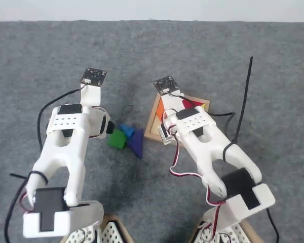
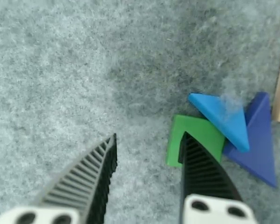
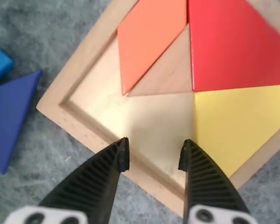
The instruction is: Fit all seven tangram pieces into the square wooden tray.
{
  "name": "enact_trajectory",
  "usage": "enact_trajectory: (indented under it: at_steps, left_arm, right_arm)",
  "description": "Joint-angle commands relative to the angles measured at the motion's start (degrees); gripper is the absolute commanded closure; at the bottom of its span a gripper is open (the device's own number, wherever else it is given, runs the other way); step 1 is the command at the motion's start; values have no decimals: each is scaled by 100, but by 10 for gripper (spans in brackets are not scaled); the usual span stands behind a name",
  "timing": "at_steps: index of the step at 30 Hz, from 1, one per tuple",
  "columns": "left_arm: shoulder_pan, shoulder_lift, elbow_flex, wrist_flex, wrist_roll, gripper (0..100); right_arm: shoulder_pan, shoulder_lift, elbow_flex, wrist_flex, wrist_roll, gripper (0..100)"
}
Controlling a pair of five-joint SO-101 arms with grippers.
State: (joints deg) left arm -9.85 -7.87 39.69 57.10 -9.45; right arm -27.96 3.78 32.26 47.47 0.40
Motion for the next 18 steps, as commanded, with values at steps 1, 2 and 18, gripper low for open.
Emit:
enact_trajectory:
  at_steps: [1,2,18]
  left_arm:
    - [-18,-70,-48,-79,-9,789]
    - [-18,-70,-48,-88,-9,789]
    - [-18,-70,-57,-97,-9,789]
  right_arm:
    - [-57,-171,114,-13,132,825]
    - [-57,-171,141,-13,132,843]
    - [-13,-251,501,822,703,873]
